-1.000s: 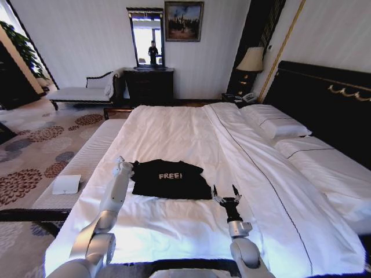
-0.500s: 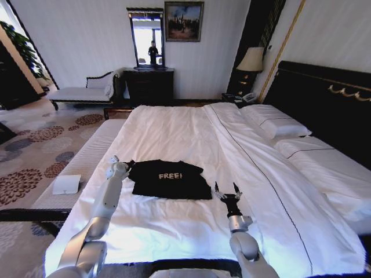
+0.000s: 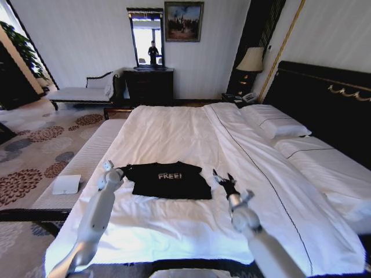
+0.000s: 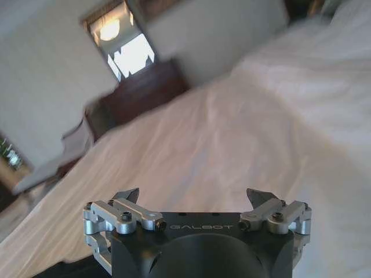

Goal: Fold the clothes on the bed.

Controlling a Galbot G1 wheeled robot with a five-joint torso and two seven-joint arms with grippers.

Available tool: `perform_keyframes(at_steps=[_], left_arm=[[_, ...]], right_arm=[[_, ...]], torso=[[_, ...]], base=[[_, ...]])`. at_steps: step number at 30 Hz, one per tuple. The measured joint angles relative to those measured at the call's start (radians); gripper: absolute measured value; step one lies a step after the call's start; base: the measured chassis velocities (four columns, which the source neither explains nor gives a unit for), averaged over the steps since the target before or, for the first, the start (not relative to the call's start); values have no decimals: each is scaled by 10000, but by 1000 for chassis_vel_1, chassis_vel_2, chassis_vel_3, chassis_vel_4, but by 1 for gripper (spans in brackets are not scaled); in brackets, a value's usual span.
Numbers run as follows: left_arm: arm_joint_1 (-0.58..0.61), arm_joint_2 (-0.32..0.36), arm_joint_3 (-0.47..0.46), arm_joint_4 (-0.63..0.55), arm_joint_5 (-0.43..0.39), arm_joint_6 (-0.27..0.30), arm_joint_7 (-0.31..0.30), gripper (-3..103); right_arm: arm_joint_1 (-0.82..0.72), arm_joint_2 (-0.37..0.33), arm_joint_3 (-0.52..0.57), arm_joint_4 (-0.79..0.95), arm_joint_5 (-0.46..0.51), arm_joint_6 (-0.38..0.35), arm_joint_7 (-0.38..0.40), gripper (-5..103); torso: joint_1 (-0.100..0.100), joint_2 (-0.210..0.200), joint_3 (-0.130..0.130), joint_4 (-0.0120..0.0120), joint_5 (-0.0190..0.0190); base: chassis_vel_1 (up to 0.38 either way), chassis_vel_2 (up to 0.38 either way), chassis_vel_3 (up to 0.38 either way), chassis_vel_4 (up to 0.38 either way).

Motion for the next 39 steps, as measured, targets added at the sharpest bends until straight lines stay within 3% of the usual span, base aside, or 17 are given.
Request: perform_keyframes(at_steps=[5,9,15,17,23,26,32,37,39], left_arm=[[1045,133,-267,-959,64,0,12,0],[1837,144,-500,-1767,124,0,14,0],[3264,62,-849,-3046,495,-56,128,0],[4166,-44,-1093,-3449,864,-208,231,0],[4873,-72,-1069,-3515,1271,-350,437,0],[5090,-81,-1043,-3482,1399,-386,528,0],[5757,-147,-1381,-3723,1593,-449,688,0],[6005,-184,-1500,-3859,1715,-522,699,0],[6084,-307,-1514,-4017,1841,-541,698,0]], right_arm=[[1897,-123,-1473,-1818,807,-438,-246,100],[3094,36,-2339,-2666,855,-667,-441,100],[4367,773,-3355,-3595,736,-849,-509,100],[4977,1353,-3953,-4176,643,-1095,-525,100],[5488,1464,-4552,-4798,265,-1563,-514,100],[5751,1382,-4771,-5174,23,-1891,-486,100],[6388,1421,-5364,-5854,-814,-1916,-896,100],[6596,1574,-5413,-6159,-903,-1912,-972,100],[6672,1719,-5290,-6448,-725,-2283,-1177,100]], torso=[[0,-1,1,0,4],[0,0,1,-1,1],[0,0,0,0,0],[-1,0,0,2,2],[-1,0,0,6,2],[-1,0,0,-11,-1],[-1,0,0,0,2],[-1,0,0,0,1],[-1,0,0,0,4]], base=[[0,0,0,0],[0,0,0,0],[0,0,0,0],[0,0,0,0],[0,0,0,0],[0,0,0,0],[0,0,0,0],[0,0,0,0],[0,0,0,0]])
